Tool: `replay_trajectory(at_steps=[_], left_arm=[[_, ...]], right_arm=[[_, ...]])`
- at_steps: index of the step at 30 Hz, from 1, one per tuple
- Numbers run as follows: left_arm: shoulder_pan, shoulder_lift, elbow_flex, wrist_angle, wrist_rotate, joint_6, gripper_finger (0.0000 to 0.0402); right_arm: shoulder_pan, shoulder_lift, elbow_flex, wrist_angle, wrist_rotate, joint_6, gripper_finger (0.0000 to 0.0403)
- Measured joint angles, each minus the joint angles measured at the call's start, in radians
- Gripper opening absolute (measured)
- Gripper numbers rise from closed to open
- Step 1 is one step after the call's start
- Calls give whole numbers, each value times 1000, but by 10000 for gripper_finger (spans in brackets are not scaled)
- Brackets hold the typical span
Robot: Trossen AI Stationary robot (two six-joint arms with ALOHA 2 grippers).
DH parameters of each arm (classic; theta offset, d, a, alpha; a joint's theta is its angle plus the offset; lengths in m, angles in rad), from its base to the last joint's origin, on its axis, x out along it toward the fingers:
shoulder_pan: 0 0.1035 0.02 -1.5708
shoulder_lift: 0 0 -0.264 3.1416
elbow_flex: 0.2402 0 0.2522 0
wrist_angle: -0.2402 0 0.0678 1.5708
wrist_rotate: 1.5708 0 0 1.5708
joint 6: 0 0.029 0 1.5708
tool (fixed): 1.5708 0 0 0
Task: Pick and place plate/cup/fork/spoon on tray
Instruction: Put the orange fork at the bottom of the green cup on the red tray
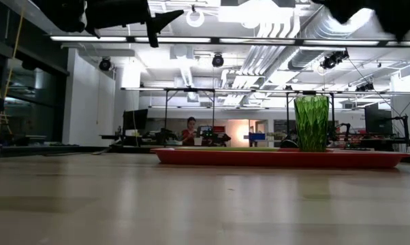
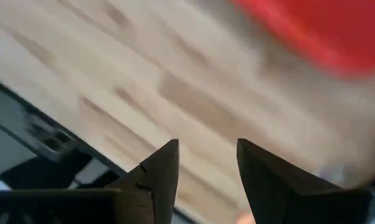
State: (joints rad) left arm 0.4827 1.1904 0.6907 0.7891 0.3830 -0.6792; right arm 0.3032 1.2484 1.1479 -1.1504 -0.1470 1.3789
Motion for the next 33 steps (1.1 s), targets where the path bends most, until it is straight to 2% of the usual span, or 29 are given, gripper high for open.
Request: replay_trajectory(at_steps=[4, 8, 19, 24, 29, 33], left_arm=[[1, 0, 0, 0, 0, 0, 200], [1, 0, 0, -1, 0, 0, 200], [1, 0, 0, -2, 0, 2, 200], [1, 0, 0, -2, 0, 2, 200], [1, 0, 0, -3, 0, 2, 200], [1, 0, -1, -5, 0, 2, 200]], right_arm=[[179, 0, -146, 74, -65, 304, 155], [301, 1, -261, 175, -95, 558, 171], [461, 4, -496, 400, -201, 878, 268], [477, 19, -566, 521, -208, 933, 277], [479, 93, -574, 518, -280, 862, 278], [479, 168, -574, 560, -278, 798, 278]])
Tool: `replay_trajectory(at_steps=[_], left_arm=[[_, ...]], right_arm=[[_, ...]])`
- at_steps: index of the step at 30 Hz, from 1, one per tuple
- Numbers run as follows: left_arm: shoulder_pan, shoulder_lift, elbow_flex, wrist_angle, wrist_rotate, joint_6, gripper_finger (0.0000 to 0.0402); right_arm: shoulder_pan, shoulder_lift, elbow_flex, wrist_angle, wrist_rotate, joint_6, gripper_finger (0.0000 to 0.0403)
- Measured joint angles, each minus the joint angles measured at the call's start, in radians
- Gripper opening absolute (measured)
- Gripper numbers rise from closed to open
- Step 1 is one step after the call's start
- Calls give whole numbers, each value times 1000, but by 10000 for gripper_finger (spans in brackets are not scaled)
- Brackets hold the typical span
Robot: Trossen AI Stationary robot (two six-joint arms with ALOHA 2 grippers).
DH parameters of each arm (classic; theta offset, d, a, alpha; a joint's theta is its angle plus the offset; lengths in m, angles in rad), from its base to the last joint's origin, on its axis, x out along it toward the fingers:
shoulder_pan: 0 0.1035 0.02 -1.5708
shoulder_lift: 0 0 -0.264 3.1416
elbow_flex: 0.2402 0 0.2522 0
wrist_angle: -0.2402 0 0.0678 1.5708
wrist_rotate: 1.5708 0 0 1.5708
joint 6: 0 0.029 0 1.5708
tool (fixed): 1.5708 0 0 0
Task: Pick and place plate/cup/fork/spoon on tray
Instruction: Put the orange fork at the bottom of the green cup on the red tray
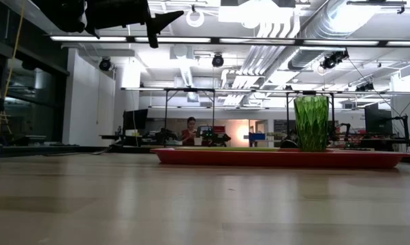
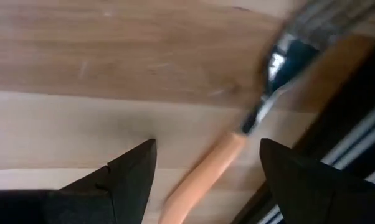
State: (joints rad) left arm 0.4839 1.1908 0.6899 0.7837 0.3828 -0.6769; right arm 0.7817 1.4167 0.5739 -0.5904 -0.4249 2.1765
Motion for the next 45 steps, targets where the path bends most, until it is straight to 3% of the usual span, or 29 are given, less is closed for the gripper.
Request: replay_trajectory(at_steps=[8, 17, 29, 34, 45], left_arm=[[0, 0, 0, 0, 0, 0, 200], [0, 0, 0, 0, 0, -1, 200], [0, 0, 0, 0, 0, -1, 200], [0, 0, 0, 0, 0, -1, 200], [0, 0, 0, 0, 0, -1, 200]], right_arm=[[0, 62, 4, 72, 13, -119, 277], [-1, 59, 3, 76, 46, -371, 277], [-3, 59, 3, 86, 6, -678, 277], [-26, 60, 2, 83, 4, -571, 277], [-33, 59, 3, 69, 82, -117, 275]])
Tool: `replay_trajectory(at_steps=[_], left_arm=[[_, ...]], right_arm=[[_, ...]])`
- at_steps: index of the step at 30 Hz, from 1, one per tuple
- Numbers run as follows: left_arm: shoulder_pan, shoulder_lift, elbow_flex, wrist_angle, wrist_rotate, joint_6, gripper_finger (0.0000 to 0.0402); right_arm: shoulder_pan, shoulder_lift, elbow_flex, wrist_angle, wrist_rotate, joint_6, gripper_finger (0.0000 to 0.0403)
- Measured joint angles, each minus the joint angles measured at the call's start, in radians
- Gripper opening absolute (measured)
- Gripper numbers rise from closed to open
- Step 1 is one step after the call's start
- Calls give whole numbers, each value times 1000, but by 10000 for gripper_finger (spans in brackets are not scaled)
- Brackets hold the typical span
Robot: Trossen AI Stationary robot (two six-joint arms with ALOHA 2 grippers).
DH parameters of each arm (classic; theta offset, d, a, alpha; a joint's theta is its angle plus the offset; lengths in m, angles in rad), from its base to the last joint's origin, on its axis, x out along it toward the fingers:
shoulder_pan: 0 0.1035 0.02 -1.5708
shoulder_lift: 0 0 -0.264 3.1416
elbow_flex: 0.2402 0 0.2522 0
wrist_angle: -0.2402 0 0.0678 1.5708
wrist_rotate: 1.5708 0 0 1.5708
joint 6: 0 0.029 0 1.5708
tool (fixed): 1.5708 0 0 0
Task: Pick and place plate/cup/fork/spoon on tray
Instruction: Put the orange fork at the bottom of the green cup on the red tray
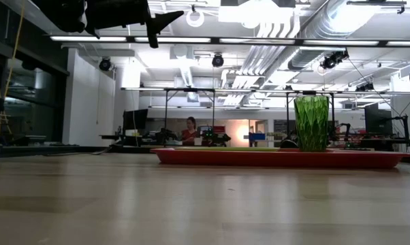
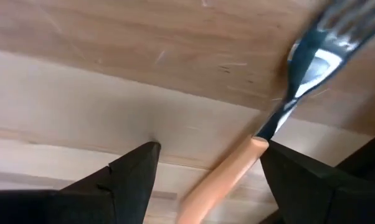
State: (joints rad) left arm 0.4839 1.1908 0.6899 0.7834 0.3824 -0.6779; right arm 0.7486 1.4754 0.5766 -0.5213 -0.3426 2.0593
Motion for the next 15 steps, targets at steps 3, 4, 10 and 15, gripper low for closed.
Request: replay_trajectory(at_steps=[3, 4, 10, 15], left_arm=[[0, 0, 0, 0, 0, 0, 200], [0, 0, 0, 0, 0, 0, 200], [0, 0, 0, 0, 0, 0, 200], [0, 0, 0, 0, 0, 0, 200]], right_arm=[[0, 0, 0, 2, 16, 62, 256], [0, 0, 0, 3, 21, 84, 245], [-1, 0, 1, 14, 47, 162, 154], [-2, 0, 1, 30, 62, 167, 92]])
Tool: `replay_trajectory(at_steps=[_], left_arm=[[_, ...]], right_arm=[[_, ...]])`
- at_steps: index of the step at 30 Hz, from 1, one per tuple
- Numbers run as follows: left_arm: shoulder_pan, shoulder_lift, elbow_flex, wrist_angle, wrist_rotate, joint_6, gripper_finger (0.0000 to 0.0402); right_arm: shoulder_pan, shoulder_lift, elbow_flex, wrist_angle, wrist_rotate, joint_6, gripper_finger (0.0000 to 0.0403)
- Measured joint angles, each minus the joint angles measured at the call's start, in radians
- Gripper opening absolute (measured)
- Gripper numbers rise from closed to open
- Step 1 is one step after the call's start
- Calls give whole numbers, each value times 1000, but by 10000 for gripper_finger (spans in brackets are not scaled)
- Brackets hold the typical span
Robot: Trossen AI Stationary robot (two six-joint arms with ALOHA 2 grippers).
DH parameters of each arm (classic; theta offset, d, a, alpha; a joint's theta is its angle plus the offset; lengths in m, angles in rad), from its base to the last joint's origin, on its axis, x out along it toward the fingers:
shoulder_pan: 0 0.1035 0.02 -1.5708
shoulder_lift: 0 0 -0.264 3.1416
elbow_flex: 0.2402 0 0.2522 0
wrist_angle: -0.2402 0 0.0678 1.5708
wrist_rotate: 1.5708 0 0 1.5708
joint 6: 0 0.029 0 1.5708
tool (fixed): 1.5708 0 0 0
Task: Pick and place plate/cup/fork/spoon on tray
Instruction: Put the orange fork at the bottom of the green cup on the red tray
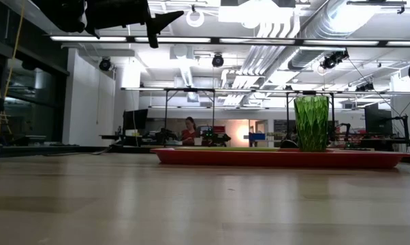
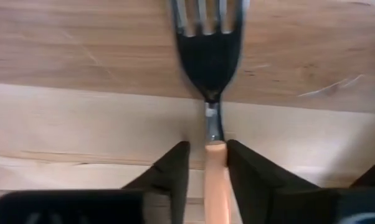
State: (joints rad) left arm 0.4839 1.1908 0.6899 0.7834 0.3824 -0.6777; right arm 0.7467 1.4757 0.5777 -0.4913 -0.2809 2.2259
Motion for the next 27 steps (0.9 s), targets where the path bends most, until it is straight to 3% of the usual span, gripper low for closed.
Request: replay_trajectory(at_steps=[9, 16, 22, 27], left_arm=[[0, 0, 0, 0, 0, 0, 200], [0, 0, 0, 0, 0, 0, 200], [0, 0, 0, 0, 0, 0, 200], [0, 0, 0, 0, 0, 0, 200]], right_arm=[[0, 0, 0, 11, 4, -39, 21], [0, -63, -7, -10, 15, -89, 22], [0, -187, -9, -13, 124, -163, 14], [-40, -283, -6, 118, 317, -235, 14]])
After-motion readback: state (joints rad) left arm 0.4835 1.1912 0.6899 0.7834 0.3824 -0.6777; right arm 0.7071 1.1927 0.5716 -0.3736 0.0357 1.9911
